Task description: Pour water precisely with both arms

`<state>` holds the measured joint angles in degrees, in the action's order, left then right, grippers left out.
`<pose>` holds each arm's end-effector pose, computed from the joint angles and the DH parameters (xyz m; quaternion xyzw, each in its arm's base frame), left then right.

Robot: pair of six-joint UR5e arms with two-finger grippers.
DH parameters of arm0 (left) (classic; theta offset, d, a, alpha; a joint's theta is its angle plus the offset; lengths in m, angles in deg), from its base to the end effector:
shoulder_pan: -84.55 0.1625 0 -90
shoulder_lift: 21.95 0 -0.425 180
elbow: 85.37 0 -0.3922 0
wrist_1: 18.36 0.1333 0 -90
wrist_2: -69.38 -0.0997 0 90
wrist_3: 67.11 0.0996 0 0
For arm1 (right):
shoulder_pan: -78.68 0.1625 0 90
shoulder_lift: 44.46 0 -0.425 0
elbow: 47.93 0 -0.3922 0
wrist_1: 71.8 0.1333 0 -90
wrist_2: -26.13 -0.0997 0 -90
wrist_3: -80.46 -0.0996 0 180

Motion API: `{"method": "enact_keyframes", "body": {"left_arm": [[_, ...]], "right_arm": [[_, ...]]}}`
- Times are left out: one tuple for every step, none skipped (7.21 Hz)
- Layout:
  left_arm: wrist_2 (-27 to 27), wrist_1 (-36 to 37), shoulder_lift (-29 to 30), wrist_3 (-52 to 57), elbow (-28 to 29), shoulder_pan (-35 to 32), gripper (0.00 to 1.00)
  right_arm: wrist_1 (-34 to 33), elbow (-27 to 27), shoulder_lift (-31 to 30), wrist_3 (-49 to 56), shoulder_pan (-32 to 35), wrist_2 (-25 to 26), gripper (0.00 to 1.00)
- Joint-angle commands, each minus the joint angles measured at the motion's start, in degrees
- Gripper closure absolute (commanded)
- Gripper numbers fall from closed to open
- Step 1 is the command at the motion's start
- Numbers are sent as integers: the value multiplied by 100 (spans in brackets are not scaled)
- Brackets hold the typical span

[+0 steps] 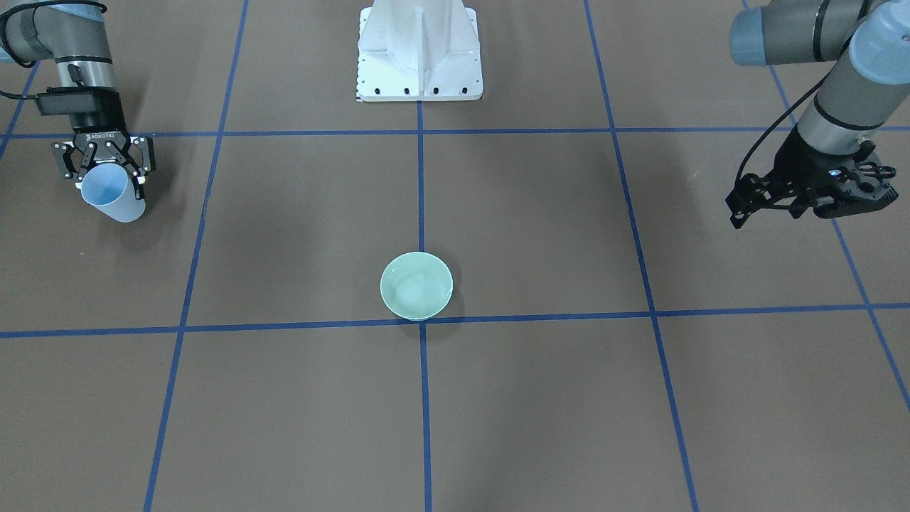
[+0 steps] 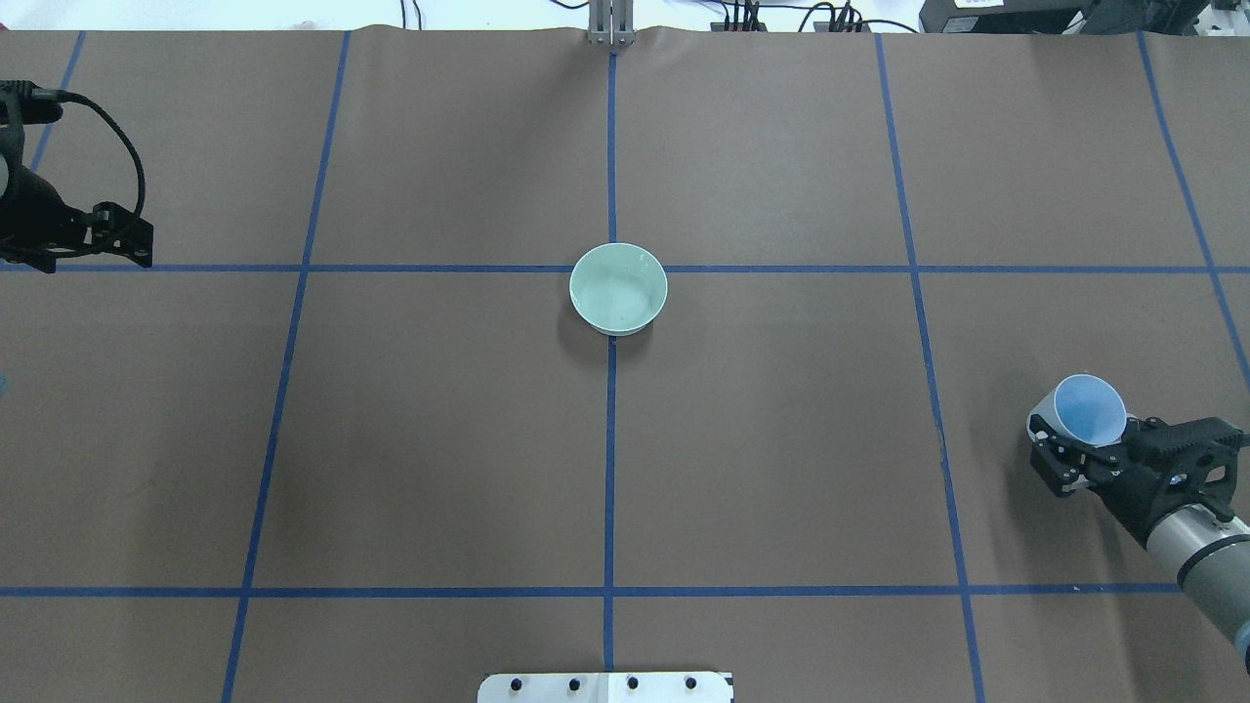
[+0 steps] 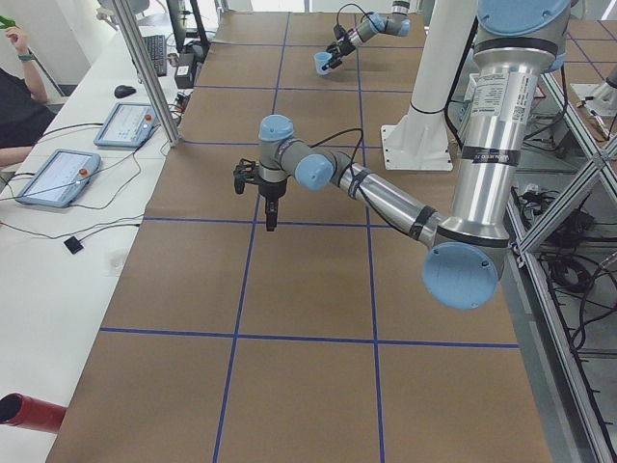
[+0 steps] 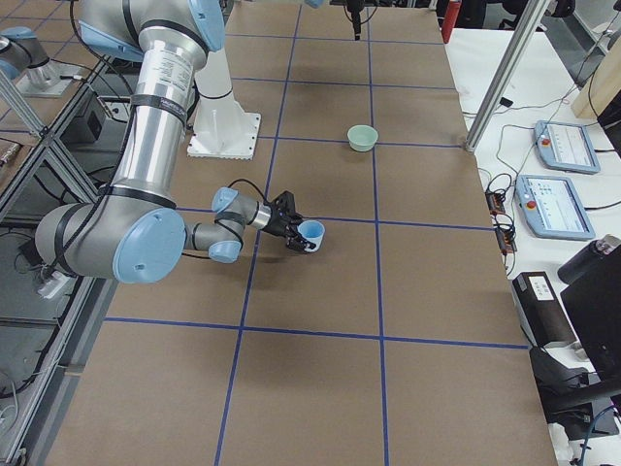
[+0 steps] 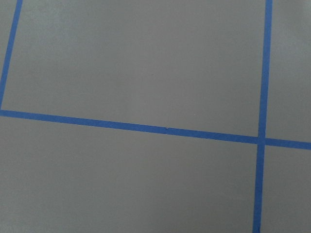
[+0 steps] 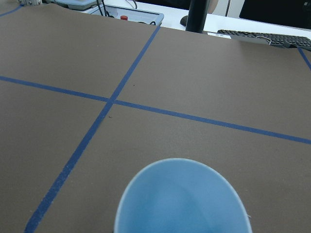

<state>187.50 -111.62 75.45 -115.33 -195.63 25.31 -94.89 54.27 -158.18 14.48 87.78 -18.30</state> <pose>0.1983 -0.5020 0.4260 0.0507 0.3451 -0.0779 0.9339 -0.2909 -0.2536 0.5875 0.4508 -0.3130 0.0725 0.8328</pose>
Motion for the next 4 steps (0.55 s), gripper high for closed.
{"method": "enact_keyframes", "body": {"left_arm": [[0, 0, 7, 5, 31, 0, 0], [0, 0, 7, 5, 31, 0, 0], [0, 0, 7, 5, 31, 0, 0], [0, 0, 7, 5, 31, 0, 0]], "right_arm": [[7, -16, 42, 6, -31, 75, 1], [24, 1, 42, 6, -31, 66, 1], [320, 2, 8, 102, -14, 23, 1], [488, 19, -71, 286, -5, 13, 1]]}}
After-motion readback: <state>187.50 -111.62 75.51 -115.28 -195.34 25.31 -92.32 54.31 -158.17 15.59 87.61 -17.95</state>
